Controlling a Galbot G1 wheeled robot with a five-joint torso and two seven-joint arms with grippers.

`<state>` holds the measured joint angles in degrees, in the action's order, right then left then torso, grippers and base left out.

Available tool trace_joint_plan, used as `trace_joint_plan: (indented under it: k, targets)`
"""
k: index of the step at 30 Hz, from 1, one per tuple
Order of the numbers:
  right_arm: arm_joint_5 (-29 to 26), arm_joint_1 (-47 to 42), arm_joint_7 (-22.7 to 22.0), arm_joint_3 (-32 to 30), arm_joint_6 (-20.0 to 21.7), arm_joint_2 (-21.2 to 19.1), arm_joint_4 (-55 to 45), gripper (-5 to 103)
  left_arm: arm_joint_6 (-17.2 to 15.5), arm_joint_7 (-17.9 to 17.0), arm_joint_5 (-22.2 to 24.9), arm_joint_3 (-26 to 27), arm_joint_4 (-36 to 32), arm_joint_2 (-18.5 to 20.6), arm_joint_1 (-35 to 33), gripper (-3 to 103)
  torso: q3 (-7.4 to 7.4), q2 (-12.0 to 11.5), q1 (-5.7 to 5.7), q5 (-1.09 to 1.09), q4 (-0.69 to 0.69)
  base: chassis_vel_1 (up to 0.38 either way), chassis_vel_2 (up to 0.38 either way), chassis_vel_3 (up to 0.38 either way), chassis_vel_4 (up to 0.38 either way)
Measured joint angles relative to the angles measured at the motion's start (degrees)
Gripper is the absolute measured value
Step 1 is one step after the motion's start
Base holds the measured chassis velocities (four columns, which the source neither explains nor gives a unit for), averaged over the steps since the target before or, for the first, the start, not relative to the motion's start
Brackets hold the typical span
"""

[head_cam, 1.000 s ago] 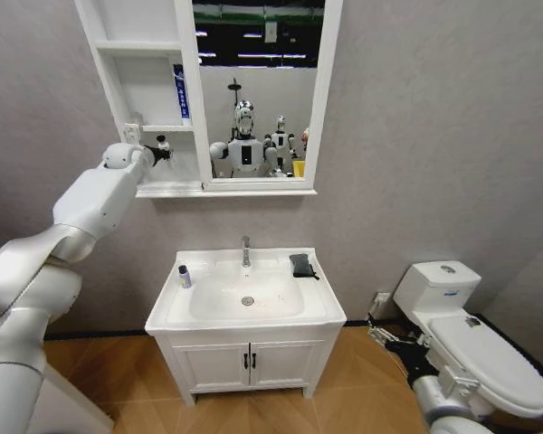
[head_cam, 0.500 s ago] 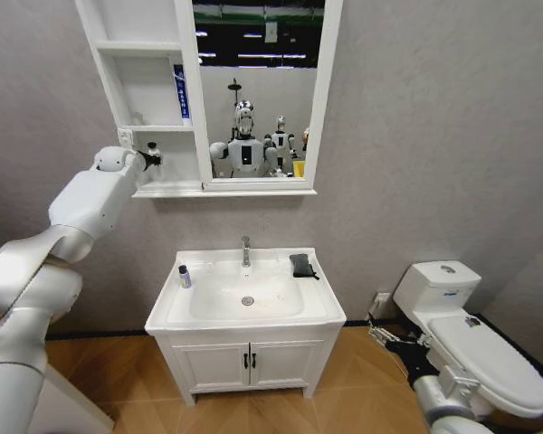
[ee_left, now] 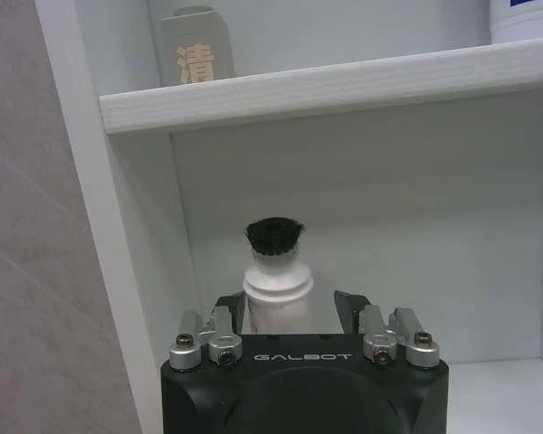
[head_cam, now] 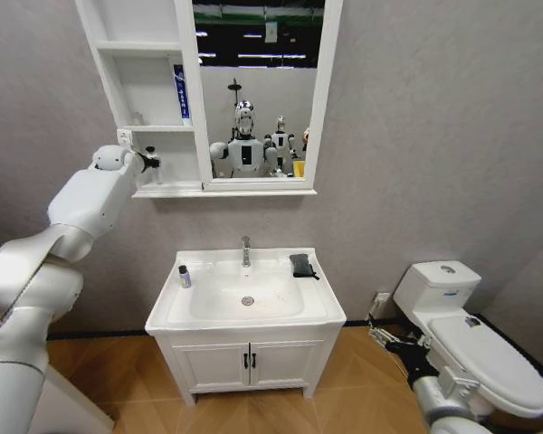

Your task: Move facial cleanser and shampoo from washbasin to cabinet, then wipe washbasin with towel.

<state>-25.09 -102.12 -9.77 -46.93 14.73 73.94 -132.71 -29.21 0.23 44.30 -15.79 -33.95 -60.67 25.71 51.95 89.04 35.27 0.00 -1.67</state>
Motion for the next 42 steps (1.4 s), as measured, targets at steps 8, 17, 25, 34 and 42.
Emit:
trace_joint_plan:
  k: [8, 17, 25, 34, 42]
  targets:
    - [0.2, -0.2, 0.1, 0.3, 0.0, 0.1, -0.2, 100, 0.2, 0.0, 0.1, 1.1, -0.4, -0.4, -0.7, 89, 0.00, 0.0, 0.00, 0.00, 0.00, 0.000, 0.000, 0.000, 0.000]
    - [0.3, -0.4, 0.1, 0.3, -0.2, 0.0, -0.5, 100, -5.4, -9.3, 7.0, 5.5, -21.2, 8.0, -9.4, 100, -0.01, 0.0, 0.00, 0.00, -0.02, 0.000, 0.000, 0.000, 0.000]
    - [1.2, -0.9, 0.1, 1.5, 0.0, 0.0, -0.8, 100, -7.9, -20.1, 15.4, 17.5, -47.3, 21.0, -28.5, 100, -0.02, 0.0, -0.02, -0.01, 0.07, 0.000, 0.000, 0.000, 0.000]
    - [1.9, -1.7, 0.1, 2.2, 0.0, -0.5, -1.4, 100, 8.8, -22.6, 13.6, 27.2, -64.2, 21.1, -62.7, 100, -0.01, 0.0, -0.02, 0.02, 0.01, 0.000, 0.000, 0.000, 0.000]
    - [2.3, -2.6, 0.2, 2.2, -0.2, -0.6, -2.0, 100, 15.3, -18.6, 1.3, 25.9, -55.6, 10.5, -69.7, 100, 0.00, 0.0, 0.00, 0.01, 0.01, 0.000, 0.000, 0.000, 0.000]
